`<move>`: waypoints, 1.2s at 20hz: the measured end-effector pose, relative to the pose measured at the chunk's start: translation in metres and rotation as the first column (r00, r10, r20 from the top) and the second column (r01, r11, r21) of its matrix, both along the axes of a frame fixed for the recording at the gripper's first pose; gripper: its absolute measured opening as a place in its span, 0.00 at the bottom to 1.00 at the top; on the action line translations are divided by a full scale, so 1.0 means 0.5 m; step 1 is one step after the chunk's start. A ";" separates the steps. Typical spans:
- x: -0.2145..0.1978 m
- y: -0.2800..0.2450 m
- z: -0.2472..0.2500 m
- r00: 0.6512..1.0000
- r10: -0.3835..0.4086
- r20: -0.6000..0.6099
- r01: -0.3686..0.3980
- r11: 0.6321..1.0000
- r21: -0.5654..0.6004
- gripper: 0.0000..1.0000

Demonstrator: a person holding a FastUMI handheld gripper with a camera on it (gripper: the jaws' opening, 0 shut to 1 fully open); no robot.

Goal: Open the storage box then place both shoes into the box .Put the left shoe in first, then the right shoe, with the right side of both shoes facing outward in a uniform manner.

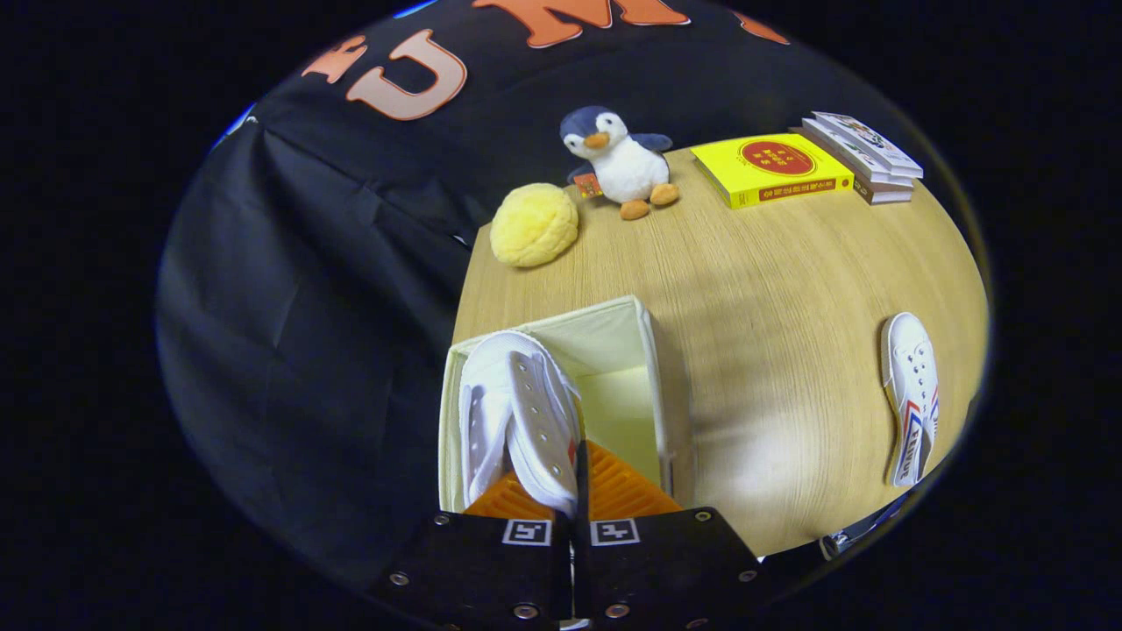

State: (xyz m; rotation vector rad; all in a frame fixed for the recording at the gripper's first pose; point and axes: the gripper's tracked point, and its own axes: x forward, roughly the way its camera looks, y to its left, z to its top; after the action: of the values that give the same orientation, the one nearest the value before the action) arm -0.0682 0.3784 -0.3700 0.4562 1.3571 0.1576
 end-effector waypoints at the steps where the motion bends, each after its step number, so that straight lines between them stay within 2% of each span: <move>1: -0.002 0.010 -0.014 1.000 -0.001 -0.023 0.000 1.000 -0.019 0.02; 6: -0.021 0.063 -0.069 0.994 -0.013 -0.107 0.003 0.996 -0.094 0.03; 10: -0.042 0.106 -0.105 0.987 -0.030 -0.156 0.017 0.996 -0.082 0.04; 12: -0.049 0.128 -0.108 0.985 -0.012 -0.171 0.007 1.000 -0.030 0.12; 13: -0.056 0.134 -0.108 0.984 0.013 -0.179 -0.015 1.000 -0.010 0.19; 14: -0.060 0.137 -0.101 0.982 0.049 -0.182 -0.047 0.999 0.015 0.20; 16: -0.053 0.145 -0.069 0.985 0.087 -0.151 -0.075 0.994 0.085 0.29; 17: -0.047 0.142 -0.048 0.987 0.100 -0.128 -0.087 0.990 0.109 0.36; 20: -0.024 0.110 0.025 0.987 0.160 -0.030 -0.153 0.974 0.169 0.46; 21: -0.012 0.096 0.055 0.985 0.170 0.018 -0.170 0.969 0.180 0.53; 24: 0.018 0.030 0.133 0.970 0.195 0.148 -0.221 0.957 0.189 0.65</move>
State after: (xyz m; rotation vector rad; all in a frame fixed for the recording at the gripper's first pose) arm -0.0593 0.3935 -0.3036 0.4653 1.2659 0.4964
